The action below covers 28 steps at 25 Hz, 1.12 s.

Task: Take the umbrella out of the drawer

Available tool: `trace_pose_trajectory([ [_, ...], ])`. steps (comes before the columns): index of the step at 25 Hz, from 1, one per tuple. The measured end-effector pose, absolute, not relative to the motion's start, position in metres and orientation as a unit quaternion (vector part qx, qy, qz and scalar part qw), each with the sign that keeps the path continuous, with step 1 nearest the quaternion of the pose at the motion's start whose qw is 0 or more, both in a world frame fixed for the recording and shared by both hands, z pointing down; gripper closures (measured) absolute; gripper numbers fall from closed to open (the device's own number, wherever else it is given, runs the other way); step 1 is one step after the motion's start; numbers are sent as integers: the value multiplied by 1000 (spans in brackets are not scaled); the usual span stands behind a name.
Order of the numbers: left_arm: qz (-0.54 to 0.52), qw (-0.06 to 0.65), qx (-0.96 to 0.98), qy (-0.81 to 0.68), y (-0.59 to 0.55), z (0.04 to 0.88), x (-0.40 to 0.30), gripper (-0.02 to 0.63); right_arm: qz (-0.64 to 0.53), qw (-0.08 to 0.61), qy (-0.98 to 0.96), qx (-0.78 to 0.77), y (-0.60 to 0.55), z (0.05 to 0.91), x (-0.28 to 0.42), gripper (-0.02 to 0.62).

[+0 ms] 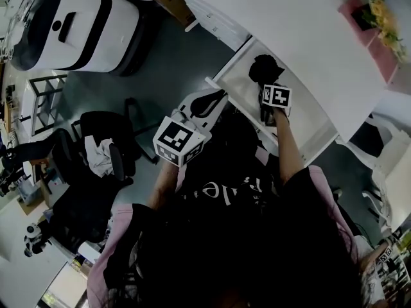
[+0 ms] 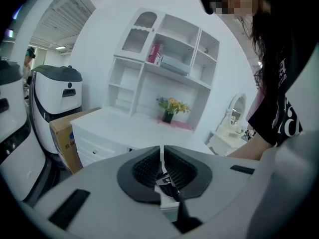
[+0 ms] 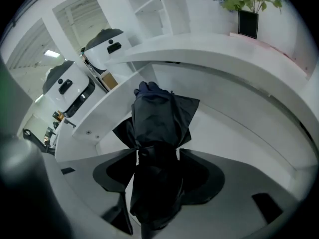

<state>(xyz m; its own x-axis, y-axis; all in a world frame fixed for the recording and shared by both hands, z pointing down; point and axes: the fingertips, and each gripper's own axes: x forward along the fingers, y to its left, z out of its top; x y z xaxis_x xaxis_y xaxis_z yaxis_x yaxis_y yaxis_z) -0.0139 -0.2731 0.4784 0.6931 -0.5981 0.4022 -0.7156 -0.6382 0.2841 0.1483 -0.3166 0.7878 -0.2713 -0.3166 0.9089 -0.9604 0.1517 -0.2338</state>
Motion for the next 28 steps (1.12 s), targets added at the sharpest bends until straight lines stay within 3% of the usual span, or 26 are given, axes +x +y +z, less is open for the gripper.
trace_pose_trajectory([
  [17, 144, 231, 871, -410, -270, 484, -48, 580, 394, 443, -648, 478, -327, 814, 141, 314],
  [24, 135, 225, 874, -408, -263, 473, -59, 580, 367, 473, -669, 440, -317, 777, 145, 316],
  [28, 135, 215, 881, -399, -254, 475, -65, 580, 370, 457, -685, 430, -308, 748, 145, 316],
])
